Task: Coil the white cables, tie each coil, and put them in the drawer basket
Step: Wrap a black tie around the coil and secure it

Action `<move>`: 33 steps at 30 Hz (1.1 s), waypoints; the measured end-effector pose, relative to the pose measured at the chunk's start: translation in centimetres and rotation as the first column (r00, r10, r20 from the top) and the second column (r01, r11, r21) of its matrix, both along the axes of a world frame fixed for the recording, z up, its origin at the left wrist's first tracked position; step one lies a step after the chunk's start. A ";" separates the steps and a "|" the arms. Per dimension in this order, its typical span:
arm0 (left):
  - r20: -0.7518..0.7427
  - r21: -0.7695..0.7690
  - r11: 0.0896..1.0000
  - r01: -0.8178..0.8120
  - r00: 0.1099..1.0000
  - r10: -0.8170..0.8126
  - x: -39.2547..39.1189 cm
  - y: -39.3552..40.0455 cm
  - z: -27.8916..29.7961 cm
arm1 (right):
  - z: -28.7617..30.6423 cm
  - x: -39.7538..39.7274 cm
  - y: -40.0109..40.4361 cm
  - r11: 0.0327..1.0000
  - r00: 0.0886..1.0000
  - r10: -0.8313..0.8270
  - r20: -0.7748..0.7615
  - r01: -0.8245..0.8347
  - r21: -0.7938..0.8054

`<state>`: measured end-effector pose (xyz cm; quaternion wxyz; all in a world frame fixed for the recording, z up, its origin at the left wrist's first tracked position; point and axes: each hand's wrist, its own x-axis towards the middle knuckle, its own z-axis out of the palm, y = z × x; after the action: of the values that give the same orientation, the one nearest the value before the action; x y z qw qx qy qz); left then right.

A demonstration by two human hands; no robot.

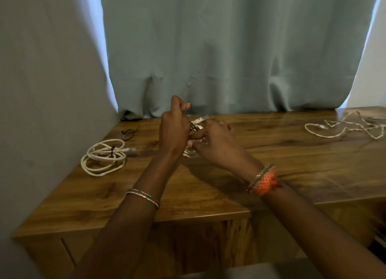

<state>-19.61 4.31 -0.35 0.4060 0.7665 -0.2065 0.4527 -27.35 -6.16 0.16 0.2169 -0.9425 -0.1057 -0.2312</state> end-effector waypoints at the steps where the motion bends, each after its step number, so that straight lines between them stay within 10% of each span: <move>1: 0.015 0.012 1.000 -0.012 1.000 0.012 0.2 0.3 0.1 | 0.7 -1.0 -0.3 0.988 0.998 0.062 0.002 -0.062 0.140; 6: 0.135 0.068 0.997 0.031 0.990 -0.040 -0.9 0.3 0.3 | 4.8 -1.6 -3.5 0.845 0.962 0.084 0.261 -0.208 0.492; 11: 0.252 0.099 0.975 0.196 0.943 -0.216 -2.4 -0.7 0.1 | 5.3 3.6 -5.0 0.722 0.752 0.584 -0.306 -0.310 0.619; 17: 0.183 0.044 0.940 0.338 0.922 -0.341 -2.3 -1.0 0.0 | 4.4 6.3 -7.1 0.715 0.414 0.696 -0.586 -0.468 0.520; 33: 0.317 0.081 0.892 0.445 0.837 -0.447 -3.8 -1.7 0.1 | 1.2 5.9 -7.6 0.474 0.188 0.869 -0.457 -0.577 0.665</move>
<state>-23.40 2.61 -0.25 0.4587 0.6124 -0.4444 0.4659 -21.41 -13.79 1.39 0.4834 -0.7149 -0.4026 0.3053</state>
